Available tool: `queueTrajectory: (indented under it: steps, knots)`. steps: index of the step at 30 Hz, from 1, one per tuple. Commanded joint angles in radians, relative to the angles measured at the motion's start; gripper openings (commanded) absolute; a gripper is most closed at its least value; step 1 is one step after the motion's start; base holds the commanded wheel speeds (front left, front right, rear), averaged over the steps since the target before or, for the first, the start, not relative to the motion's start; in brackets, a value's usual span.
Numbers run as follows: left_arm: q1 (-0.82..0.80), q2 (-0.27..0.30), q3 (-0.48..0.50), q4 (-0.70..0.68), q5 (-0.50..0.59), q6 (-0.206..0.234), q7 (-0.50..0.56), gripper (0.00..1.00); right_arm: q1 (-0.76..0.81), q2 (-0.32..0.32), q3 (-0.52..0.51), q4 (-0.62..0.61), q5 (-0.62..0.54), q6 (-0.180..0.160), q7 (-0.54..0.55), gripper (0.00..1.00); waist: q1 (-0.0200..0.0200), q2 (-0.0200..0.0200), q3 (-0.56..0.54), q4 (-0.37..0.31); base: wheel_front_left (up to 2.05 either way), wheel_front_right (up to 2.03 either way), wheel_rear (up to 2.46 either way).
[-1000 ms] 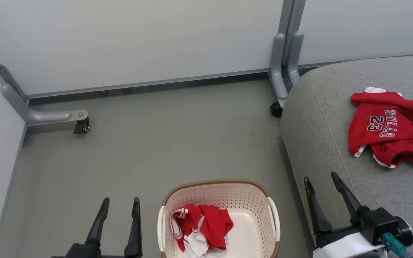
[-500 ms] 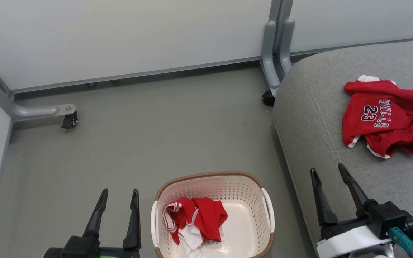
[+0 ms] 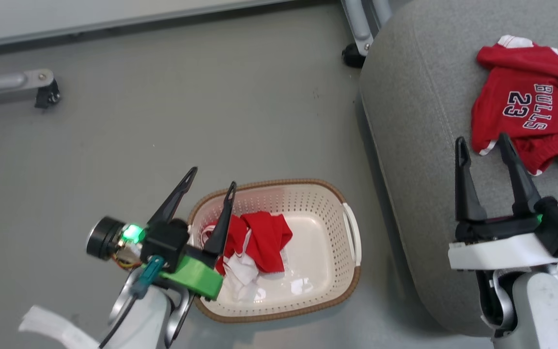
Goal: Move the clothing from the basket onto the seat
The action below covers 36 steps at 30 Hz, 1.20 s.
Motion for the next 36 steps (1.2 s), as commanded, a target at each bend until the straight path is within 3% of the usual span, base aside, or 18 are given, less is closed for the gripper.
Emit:
queueTrajectory:
  steps: [1,8,16,23,36]
  knots:
    - [-0.065,0.028,-0.053,0.03,0.013,-0.004,0.0,1.0,-0.037,0.001,-0.009,-0.011,0.005,-0.002,-0.003,1.0,0.0,0.0,0.167,-0.048,0.0,0.0,0.0]
    - [-0.315,0.079,-0.361,0.282,-0.083,-0.004,0.0,1.0,-0.139,0.002,-0.11,-0.062,0.076,-0.002,-0.003,1.0,0.0,0.0,0.304,-0.07,0.0,0.0,0.0]
    - [-0.568,0.037,-0.682,0.635,-0.232,-0.002,0.03,1.0,-0.229,0.002,-0.144,-0.131,0.065,-0.002,-0.003,1.0,0.0,0.0,0.462,-0.086,0.0,0.0,0.0]
    - [-0.704,0.029,-0.89,0.766,-0.351,-0.002,0.074,1.0,-0.28,0.002,-0.127,-0.177,0.083,-0.002,-0.003,1.0,0.0,0.0,0.576,-0.097,0.0,0.0,0.0]
    - [-0.839,0.026,-0.966,0.907,-0.388,-0.002,0.166,1.0,-0.332,0.002,-0.081,-0.27,0.099,-0.002,-0.003,1.0,0.0,0.0,0.731,-0.118,0.0,0.0,0.0]
